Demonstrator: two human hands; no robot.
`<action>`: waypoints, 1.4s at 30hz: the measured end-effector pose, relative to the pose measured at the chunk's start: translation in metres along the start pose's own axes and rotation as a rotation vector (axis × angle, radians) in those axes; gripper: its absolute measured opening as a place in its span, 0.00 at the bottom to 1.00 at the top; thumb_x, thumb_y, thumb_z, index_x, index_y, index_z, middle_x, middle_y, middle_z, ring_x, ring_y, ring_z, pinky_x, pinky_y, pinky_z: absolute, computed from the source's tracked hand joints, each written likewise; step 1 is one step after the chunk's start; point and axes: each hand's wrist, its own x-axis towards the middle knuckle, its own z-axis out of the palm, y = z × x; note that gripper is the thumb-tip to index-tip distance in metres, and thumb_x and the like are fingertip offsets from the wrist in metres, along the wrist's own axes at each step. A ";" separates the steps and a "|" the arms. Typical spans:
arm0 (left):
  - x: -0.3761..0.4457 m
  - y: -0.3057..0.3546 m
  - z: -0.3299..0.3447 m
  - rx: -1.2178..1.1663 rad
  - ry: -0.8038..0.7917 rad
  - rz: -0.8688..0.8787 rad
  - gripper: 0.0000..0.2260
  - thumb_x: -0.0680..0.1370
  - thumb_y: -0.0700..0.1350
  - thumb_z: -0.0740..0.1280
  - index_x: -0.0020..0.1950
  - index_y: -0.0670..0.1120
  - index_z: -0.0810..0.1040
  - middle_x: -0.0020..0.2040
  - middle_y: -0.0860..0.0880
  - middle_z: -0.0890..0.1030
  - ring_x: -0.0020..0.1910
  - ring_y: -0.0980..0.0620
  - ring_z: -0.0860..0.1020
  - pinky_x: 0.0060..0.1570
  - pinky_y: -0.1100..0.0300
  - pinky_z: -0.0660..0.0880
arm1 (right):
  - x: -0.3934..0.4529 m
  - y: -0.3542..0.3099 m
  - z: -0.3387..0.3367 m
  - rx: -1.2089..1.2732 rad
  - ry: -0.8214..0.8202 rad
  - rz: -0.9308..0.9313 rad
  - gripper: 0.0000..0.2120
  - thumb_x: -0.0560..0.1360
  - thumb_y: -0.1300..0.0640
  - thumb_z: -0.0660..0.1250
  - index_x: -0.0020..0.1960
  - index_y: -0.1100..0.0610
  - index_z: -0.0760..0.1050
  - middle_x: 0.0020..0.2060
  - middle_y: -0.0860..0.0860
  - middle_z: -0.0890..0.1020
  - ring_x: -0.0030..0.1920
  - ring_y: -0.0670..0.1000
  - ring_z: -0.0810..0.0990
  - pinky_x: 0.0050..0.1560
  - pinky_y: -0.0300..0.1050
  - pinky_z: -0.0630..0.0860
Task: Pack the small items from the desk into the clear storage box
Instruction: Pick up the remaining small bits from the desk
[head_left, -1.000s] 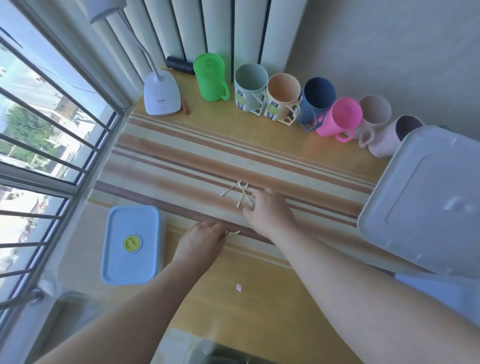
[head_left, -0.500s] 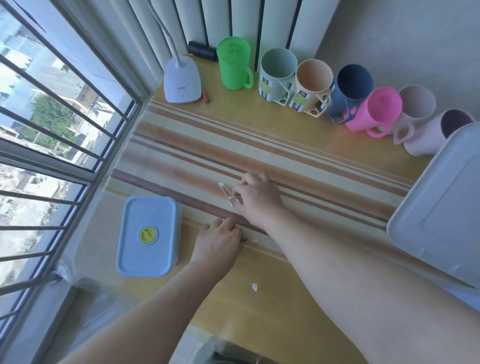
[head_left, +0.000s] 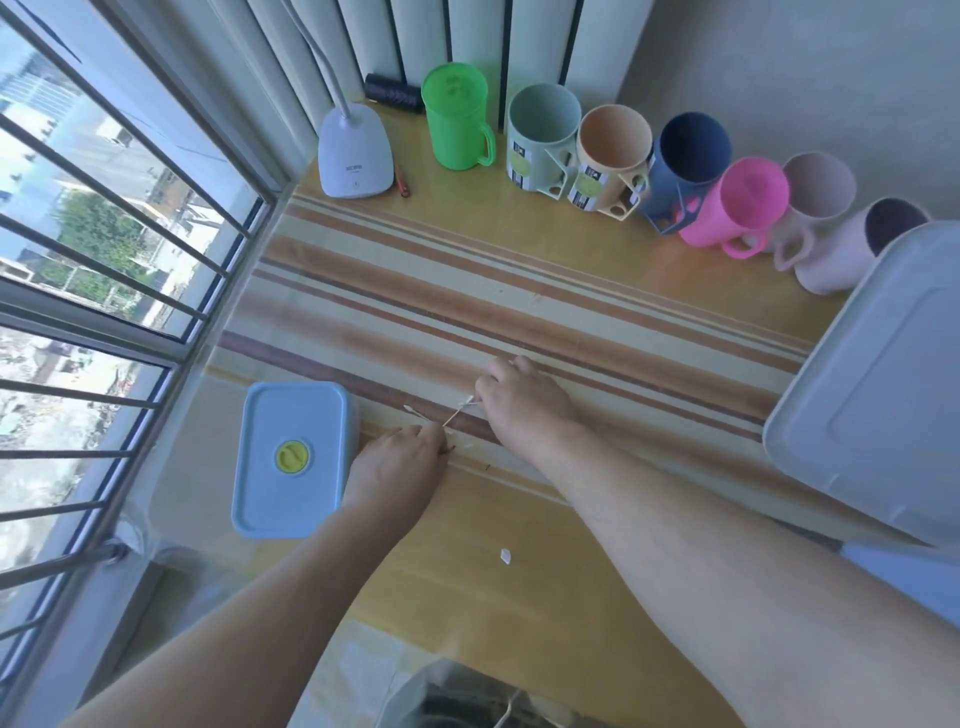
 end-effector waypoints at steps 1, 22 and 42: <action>0.003 -0.002 -0.004 -0.015 0.006 -0.030 0.03 0.81 0.47 0.63 0.51 0.49 0.75 0.47 0.49 0.81 0.47 0.43 0.78 0.39 0.52 0.72 | -0.004 -0.001 -0.001 0.000 -0.019 0.006 0.11 0.78 0.68 0.66 0.55 0.54 0.73 0.59 0.51 0.70 0.60 0.56 0.68 0.54 0.52 0.75; 0.026 -0.003 -0.018 0.227 -0.053 0.011 0.12 0.82 0.45 0.62 0.62 0.54 0.80 0.56 0.50 0.76 0.60 0.44 0.73 0.55 0.50 0.74 | -0.019 -0.013 0.013 0.045 0.006 -0.008 0.10 0.80 0.63 0.67 0.49 0.49 0.71 0.41 0.45 0.69 0.50 0.55 0.66 0.38 0.49 0.63; -0.017 0.172 -0.052 -0.130 0.250 0.466 0.13 0.80 0.55 0.63 0.48 0.52 0.85 0.41 0.56 0.85 0.43 0.45 0.78 0.44 0.51 0.73 | -0.257 0.105 -0.056 0.075 0.292 0.297 0.06 0.84 0.54 0.63 0.49 0.51 0.76 0.50 0.48 0.68 0.53 0.55 0.65 0.48 0.51 0.64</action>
